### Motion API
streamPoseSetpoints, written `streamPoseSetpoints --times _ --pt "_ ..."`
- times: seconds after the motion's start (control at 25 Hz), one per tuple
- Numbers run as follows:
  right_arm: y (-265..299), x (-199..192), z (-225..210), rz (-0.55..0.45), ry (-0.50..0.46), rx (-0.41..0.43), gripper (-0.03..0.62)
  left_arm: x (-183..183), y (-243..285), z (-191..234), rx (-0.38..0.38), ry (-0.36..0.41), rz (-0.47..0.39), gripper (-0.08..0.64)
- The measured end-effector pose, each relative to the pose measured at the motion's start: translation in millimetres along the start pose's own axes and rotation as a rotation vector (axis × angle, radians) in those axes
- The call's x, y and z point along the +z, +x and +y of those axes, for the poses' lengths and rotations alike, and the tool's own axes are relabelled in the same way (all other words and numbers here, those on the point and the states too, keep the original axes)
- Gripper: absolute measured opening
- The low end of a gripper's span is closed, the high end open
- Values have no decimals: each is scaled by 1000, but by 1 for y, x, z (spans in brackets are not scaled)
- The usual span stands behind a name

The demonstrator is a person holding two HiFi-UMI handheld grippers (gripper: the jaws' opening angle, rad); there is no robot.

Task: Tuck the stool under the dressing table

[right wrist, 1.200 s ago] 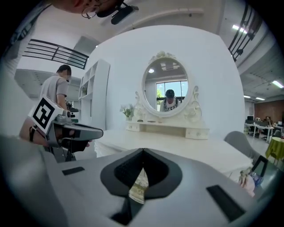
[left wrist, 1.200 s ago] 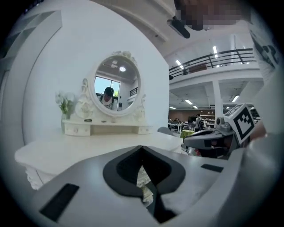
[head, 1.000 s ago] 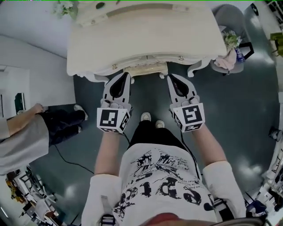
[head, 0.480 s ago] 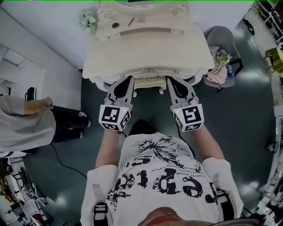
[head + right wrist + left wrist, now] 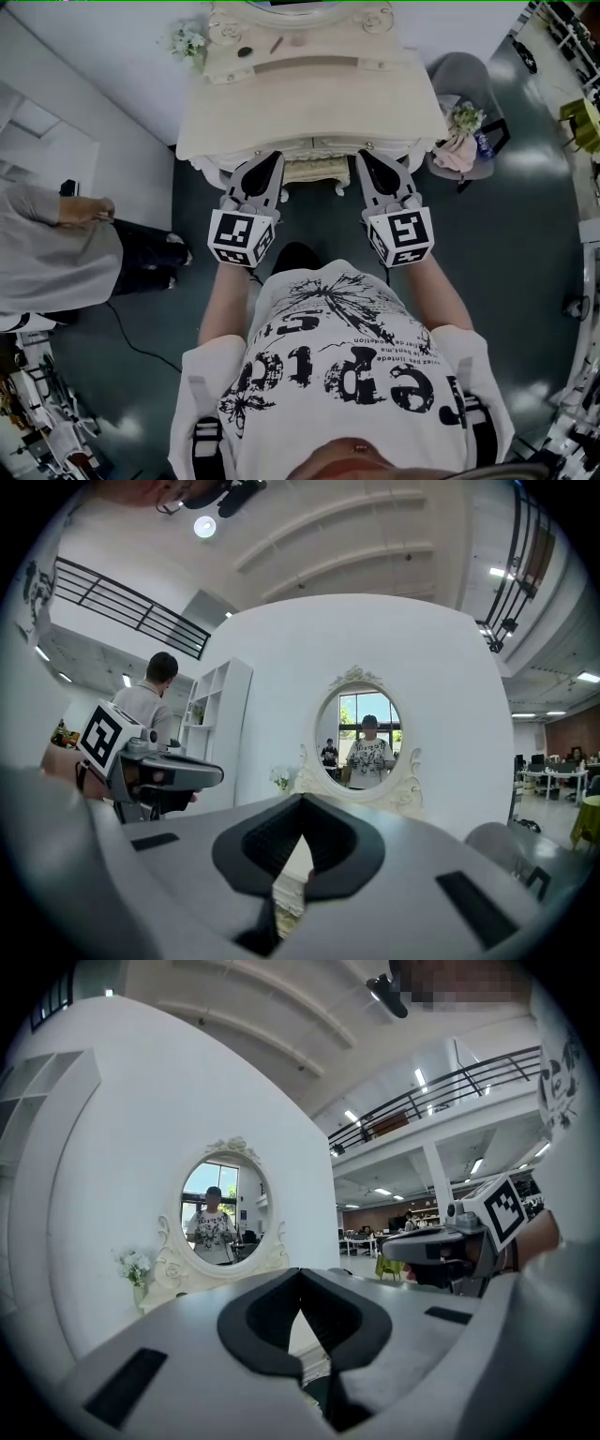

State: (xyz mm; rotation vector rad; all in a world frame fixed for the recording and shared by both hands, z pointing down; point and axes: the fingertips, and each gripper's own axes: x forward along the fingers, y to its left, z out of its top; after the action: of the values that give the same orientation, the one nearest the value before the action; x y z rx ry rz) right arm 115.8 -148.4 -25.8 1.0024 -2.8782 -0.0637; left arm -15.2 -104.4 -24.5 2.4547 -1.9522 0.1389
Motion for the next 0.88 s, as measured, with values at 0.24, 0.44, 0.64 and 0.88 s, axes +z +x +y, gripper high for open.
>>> streamPoseSetpoints --times 0.24,0.44,0.64,0.88 --pt "-5 -7 2 34 8 -2 17 6 -6 -4 12 -6 -4 20" --pt "-8 -12 6 46 7 5 17 -3 -7 -13 2 -15 14 20" --pt "-11 -15 7 47 6 -4 17 -8 -8 -20 -5 -5 27 20" --pt "-15 -19 7 53 12 -4 17 -10 -8 -24 2 -3 30 20"
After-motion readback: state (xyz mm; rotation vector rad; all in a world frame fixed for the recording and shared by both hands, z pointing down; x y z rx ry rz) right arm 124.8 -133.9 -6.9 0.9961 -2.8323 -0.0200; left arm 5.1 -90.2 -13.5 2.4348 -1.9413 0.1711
